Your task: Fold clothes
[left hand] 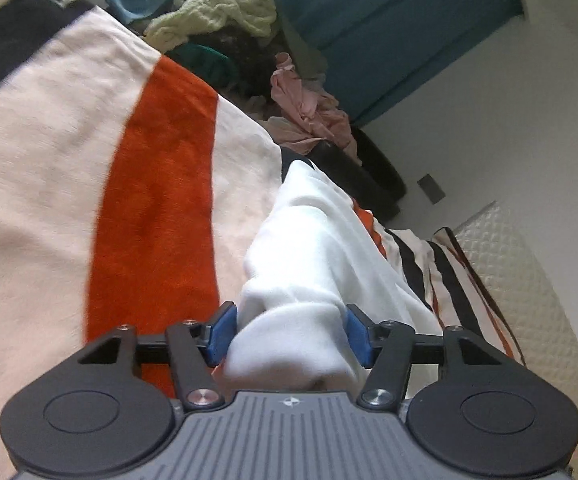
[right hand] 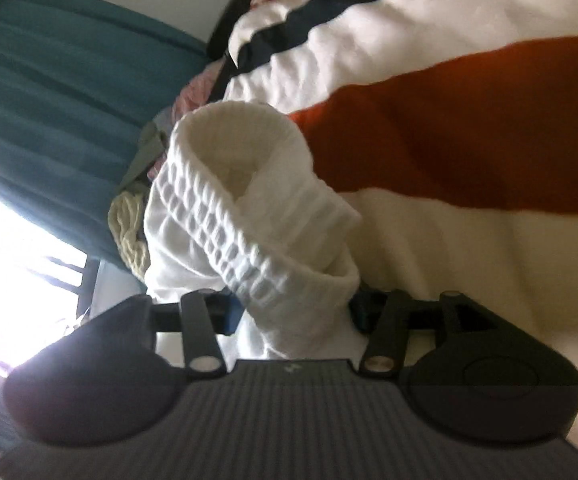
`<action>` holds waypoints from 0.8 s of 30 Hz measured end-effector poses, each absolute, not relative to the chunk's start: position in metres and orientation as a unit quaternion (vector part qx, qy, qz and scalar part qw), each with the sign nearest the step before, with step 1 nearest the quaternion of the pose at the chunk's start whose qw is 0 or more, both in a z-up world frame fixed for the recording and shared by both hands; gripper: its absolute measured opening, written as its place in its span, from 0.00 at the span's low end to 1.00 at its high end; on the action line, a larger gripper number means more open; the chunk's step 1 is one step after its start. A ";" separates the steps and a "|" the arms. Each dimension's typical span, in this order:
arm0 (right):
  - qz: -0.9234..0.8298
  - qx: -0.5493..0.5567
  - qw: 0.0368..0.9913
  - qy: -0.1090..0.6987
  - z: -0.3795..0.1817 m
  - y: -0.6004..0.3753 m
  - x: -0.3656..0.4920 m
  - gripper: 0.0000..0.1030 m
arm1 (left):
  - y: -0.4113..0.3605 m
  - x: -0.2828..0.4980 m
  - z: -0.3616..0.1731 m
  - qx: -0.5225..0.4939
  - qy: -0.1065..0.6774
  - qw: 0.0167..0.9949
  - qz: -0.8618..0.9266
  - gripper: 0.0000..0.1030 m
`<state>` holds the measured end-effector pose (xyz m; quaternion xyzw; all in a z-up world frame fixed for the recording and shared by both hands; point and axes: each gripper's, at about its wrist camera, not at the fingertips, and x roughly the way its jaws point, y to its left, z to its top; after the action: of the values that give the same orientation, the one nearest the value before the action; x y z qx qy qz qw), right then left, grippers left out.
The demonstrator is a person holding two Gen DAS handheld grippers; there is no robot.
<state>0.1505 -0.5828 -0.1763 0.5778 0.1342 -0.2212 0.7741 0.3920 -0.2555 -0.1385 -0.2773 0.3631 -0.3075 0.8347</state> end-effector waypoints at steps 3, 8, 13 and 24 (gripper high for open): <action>-0.234 0.544 0.790 0.157 -0.151 -0.578 0.136 0.52 | -0.244 0.373 -0.117 -0.252 0.364 0.845 -0.301 0.57; -0.235 0.473 0.833 0.167 -0.102 -0.546 0.096 0.52 | -0.222 0.322 -0.061 -0.199 0.350 0.860 -0.314 0.59; -0.210 0.394 0.880 0.161 -0.048 -0.510 0.060 0.52 | -0.209 0.260 0.002 -0.138 0.317 0.876 -0.336 0.64; -0.166 0.278 0.938 0.127 0.050 -0.439 -0.022 0.53 | -0.198 0.118 0.110 -0.018 0.228 0.908 -0.351 0.80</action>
<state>-0.0217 -0.4389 0.0497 0.2779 0.1274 -0.1660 0.9375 0.1176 -0.1980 0.1098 -0.0184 0.2279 -0.3508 0.9081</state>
